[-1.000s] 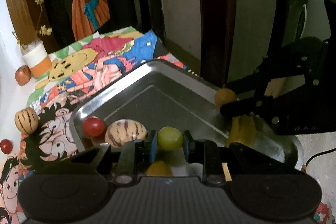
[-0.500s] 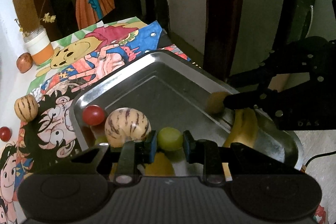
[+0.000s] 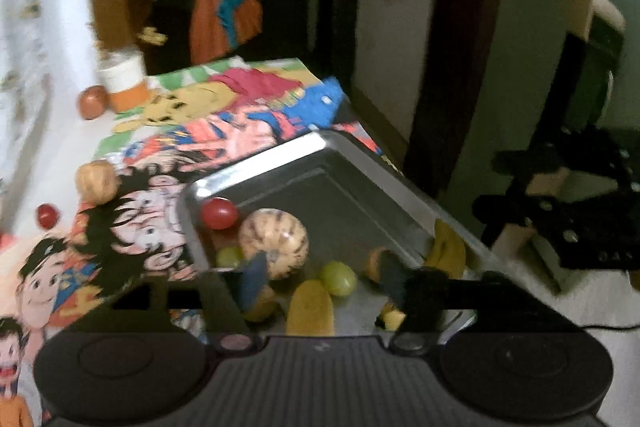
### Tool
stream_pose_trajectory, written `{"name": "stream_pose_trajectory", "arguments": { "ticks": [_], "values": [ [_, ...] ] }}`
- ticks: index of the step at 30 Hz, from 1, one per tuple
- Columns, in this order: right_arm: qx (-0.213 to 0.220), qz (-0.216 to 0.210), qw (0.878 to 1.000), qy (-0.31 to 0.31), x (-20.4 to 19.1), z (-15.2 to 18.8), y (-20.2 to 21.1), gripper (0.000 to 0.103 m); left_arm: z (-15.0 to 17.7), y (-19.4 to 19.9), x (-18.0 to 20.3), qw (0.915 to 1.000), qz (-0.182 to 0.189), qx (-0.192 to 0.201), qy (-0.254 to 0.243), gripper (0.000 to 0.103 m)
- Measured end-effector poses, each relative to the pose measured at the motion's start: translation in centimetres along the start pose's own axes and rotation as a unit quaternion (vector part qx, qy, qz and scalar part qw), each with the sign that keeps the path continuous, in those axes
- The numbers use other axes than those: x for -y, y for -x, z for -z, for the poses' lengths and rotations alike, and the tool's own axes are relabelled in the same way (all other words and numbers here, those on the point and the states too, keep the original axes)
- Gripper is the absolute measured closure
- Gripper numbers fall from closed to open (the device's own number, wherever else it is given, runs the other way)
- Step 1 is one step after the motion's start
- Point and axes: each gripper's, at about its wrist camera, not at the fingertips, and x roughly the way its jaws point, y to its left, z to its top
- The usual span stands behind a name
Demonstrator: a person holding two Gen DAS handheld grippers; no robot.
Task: Organize fruits
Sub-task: 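Lower the grape and brown fruit into the metal tray and open both tools, then withdraw both open tools from the tray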
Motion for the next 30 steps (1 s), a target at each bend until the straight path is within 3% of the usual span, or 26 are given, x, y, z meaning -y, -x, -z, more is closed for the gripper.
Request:
{"name": "stream_pose_trajectory", "arguments": {
  "ticks": [5, 10, 16, 24, 30],
  "values": [
    [0.016, 0.007, 1.000, -0.012, -1.3, -0.8, 3.2, 0.024, 0.7, 3.7, -1.2, 0.9983, -0.017, 0.030, 0.046, 0.009],
    [0.023, 0.014, 0.999, -0.033, -3.3, -1.9, 7.4, 0.001, 2.1, 8.0, -2.5, 0.9962, -0.015, 0.050, 0.071, 0.000],
    [-0.019, 0.002, 0.999, -0.048, -6.5, -2.5, 11.5, 0.001, 5.4, 12.3, -2.7, 0.9964, -0.011, 0.051, 0.067, 0.000],
    [-0.079, -0.011, 0.995, -0.061, -11.2, -1.2, 13.6, 0.001, 9.9, 16.6, -2.3, 0.9969, -0.011, 0.044, 0.064, 0.000],
    [-0.141, -0.038, 0.983, -0.109, -13.4, -0.8, 13.9, 0.000, 12.2, 19.1, -2.9, 0.9980, -0.011, 0.028, 0.055, 0.000]
  ]
}}
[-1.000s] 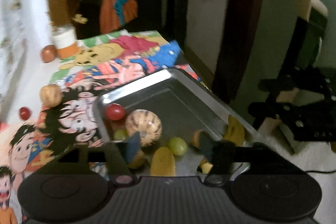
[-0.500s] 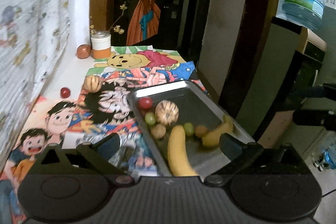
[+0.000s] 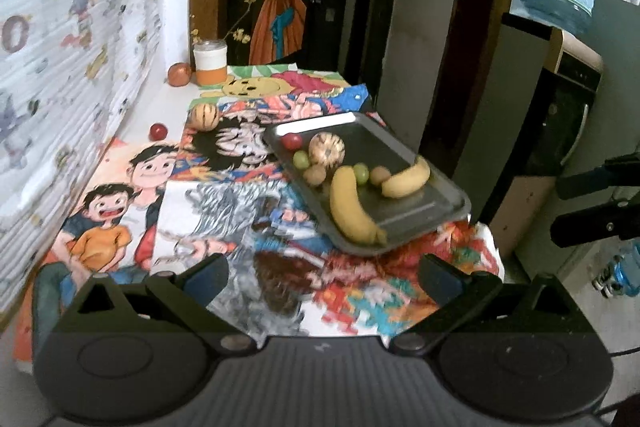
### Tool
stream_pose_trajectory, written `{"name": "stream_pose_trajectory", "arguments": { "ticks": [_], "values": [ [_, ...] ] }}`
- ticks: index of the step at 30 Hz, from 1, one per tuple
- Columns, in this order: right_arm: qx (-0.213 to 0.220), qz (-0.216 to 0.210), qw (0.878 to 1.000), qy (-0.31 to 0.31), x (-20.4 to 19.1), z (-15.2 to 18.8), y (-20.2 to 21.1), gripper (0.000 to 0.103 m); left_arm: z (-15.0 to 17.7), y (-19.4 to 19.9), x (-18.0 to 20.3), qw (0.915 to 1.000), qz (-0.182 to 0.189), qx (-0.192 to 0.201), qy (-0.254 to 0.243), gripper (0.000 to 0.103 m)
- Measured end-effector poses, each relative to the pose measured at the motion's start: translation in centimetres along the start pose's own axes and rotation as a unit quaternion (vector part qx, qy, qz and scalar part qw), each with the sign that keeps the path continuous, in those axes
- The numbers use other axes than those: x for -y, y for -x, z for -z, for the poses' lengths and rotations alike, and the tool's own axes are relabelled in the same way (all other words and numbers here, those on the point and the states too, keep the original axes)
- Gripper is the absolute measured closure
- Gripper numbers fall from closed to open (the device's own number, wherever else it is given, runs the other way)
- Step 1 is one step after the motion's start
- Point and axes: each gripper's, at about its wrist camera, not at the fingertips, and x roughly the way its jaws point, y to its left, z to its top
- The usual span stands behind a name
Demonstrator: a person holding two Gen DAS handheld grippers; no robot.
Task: Organize fruits
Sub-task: 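Withdraw both open tools from the tray, then grasp a red cherry tomato with the left tool while the right tool grasps a striped round fruit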
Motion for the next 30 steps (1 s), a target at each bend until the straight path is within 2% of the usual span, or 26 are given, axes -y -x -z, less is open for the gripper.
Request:
{"name": "stream_pose_trajectory", "arguments": {
  "ticks": [4, 9, 14, 18, 21, 24, 27, 30],
  "values": [
    [-0.048, -0.011, 0.998, -0.039, -1.6, -1.0, 0.2, 0.000, 0.1, 1.6, -1.6, 0.9999, 0.005, -0.009, 0.007, 0.000],
    [-0.068, -0.034, 0.995, -0.064, -4.2, -4.6, 1.0, 0.000, -1.6, 4.5, -4.5, 0.9989, -0.025, 0.023, 0.033, 0.000],
    [-0.032, -0.057, 0.997, -0.038, -7.6, -11.1, 2.5, 0.000, -4.8, 7.2, -7.2, 0.9940, -0.078, 0.069, 0.035, 0.000],
    [0.006, -0.073, 0.997, 0.011, -10.4, -16.9, 2.9, 0.000, -8.0, 7.3, -9.1, 0.9886, -0.112, 0.093, 0.036, 0.000],
    [0.051, -0.079, 0.995, 0.038, -11.7, -21.8, 2.5, 0.000, -11.1, 5.6, -10.3, 0.9840, -0.137, 0.111, 0.028, 0.000],
    [0.099, -0.083, 0.990, 0.049, -11.8, -26.5, 1.1, 0.000, -13.6, 2.4, -11.6, 0.9778, -0.169, 0.124, 0.014, 0.000],
    [0.119, -0.085, 0.988, 0.050, -10.3, -29.8, -2.2, 0.000, -14.8, -1.9, -13.3, 0.9761, -0.178, 0.124, 0.014, 0.000],
    [0.111, -0.086, 0.987, 0.075, -8.1, -31.5, -7.3, 0.000, -14.9, -6.4, -14.9, 0.9775, -0.180, 0.111, 0.007, 0.000]
  ]
}}
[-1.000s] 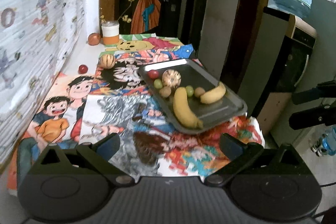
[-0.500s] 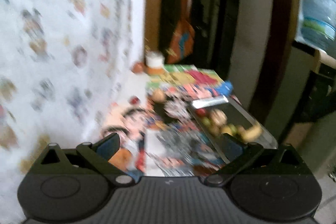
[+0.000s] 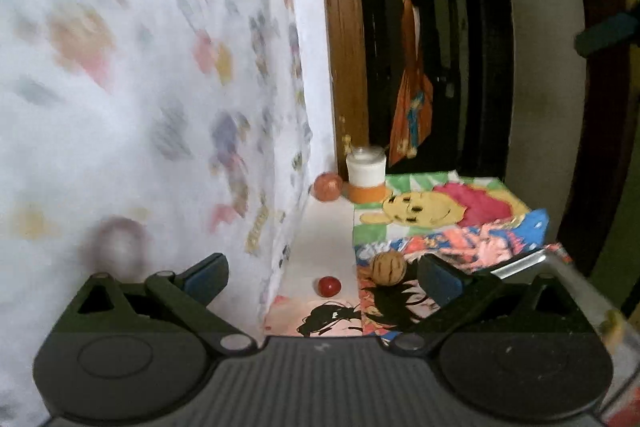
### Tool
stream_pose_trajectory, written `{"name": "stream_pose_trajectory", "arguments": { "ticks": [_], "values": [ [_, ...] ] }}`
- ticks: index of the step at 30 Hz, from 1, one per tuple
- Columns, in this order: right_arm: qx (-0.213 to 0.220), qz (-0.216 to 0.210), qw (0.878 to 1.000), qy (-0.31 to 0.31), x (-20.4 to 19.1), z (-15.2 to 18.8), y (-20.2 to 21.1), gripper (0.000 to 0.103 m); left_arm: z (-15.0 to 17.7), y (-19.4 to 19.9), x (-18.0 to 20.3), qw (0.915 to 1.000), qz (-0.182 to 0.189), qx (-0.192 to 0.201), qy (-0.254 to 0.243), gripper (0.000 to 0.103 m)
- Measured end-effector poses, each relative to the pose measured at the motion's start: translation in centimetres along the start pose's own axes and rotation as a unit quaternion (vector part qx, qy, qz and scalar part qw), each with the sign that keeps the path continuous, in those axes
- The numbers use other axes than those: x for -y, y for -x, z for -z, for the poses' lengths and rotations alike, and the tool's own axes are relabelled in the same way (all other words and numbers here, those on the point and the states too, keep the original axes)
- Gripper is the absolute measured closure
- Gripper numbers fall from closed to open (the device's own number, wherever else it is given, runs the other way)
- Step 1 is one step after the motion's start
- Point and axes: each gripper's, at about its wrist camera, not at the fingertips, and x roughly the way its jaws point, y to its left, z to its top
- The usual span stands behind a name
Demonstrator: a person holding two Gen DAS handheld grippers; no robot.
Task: Organize fruits
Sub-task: 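Grasp a red cherry tomato with the left tool while the right tool grasps a striped round fruit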
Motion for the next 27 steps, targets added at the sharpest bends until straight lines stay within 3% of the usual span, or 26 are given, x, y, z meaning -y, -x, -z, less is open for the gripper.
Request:
{"name": "stream_pose_trajectory", "arguments": {
  "ticks": [3, 8, 15, 21, 27],
  "values": [
    [-0.010, 0.006, 0.999, 0.051, 3.3, 1.4, -4.9, 0.000, 1.8, -3.8, 0.6, 0.9996, -0.003, -0.002, -0.027, 0.000],
    [-0.069, 0.012, 0.992, 0.107, 8.0, 4.9, -12.6, 0.000, 4.3, -9.4, 1.5, 0.9982, 0.006, -0.026, -0.053, 0.000],
    [-0.127, -0.008, 0.977, 0.171, 10.1, 8.7, -21.0, 0.001, 5.9, -16.0, 2.7, 0.9948, 0.011, -0.056, -0.085, 0.000],
    [-0.141, -0.031, 0.984, 0.104, 11.8, 9.2, -25.7, 0.008, 6.6, -19.3, 2.1, 0.9933, 0.011, -0.080, -0.082, 0.002],
    [-0.161, -0.068, 0.985, 0.015, 13.1, 9.6, -29.1, 0.018, 6.7, -20.8, 1.1, 0.9941, 0.013, -0.090, -0.059, 0.011]
  ]
}}
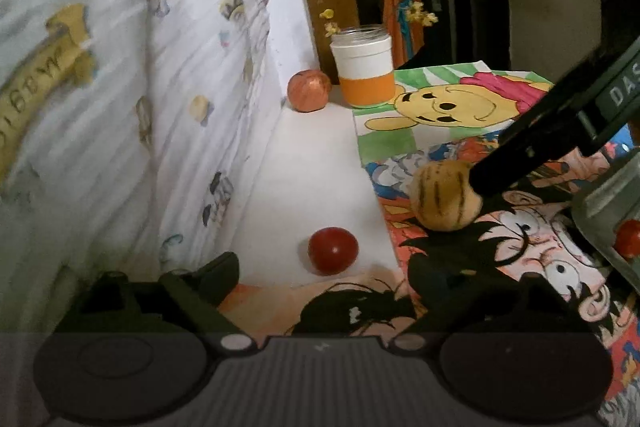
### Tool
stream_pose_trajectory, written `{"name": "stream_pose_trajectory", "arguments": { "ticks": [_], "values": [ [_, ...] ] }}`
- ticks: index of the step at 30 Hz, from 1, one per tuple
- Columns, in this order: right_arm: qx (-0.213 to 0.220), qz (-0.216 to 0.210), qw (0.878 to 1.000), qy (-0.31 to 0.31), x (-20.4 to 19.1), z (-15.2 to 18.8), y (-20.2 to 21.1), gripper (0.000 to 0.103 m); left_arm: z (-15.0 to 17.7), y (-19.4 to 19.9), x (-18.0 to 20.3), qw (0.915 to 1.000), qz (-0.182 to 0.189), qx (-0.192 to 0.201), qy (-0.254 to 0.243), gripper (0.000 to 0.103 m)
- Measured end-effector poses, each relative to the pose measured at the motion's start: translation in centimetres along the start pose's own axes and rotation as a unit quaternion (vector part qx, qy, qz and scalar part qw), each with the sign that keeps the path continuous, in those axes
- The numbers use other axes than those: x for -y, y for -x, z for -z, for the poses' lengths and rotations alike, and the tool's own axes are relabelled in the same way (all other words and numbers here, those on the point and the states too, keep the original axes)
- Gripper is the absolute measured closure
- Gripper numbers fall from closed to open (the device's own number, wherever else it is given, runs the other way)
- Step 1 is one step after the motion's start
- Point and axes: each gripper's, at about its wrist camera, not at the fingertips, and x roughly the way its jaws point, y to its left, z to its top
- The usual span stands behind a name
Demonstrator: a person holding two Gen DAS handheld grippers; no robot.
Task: Organize fruits
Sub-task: 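Grasp a red cherry tomato with the left tool while the right tool grasps a striped round fruit, then carry the tomato with the left tool while the right tool carries the striped fruit over the tray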
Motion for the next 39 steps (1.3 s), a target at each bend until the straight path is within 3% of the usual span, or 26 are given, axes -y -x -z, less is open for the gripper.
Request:
{"name": "stream_pose_trajectory", "arguments": {
  "ticks": [9, 14, 25, 39],
  "values": [
    [-0.002, -0.015, 0.997, -0.074, 1.3, -0.2, -2.4, 0.033, -0.6, -1.8, -0.1, 0.9996, 0.025, -0.013, 0.007, 0.028],
    [-0.010, -0.033, 0.996, -0.088, 1.6, 0.1, -3.4, 0.046, -0.8, -2.4, -0.2, 0.9990, 0.038, -0.020, 0.015, 0.045],
    [-0.004, -0.044, 0.993, -0.113, 2.2, 0.2, -3.8, 0.046, -1.0, -3.1, -0.5, 0.9980, 0.047, -0.029, 0.030, 0.068],
    [0.018, -0.051, 0.984, -0.169, 2.8, 1.1, -2.7, 0.047, -1.0, -1.1, -1.0, 0.9945, 0.042, -0.033, 0.090, 0.069]
  ]
}}
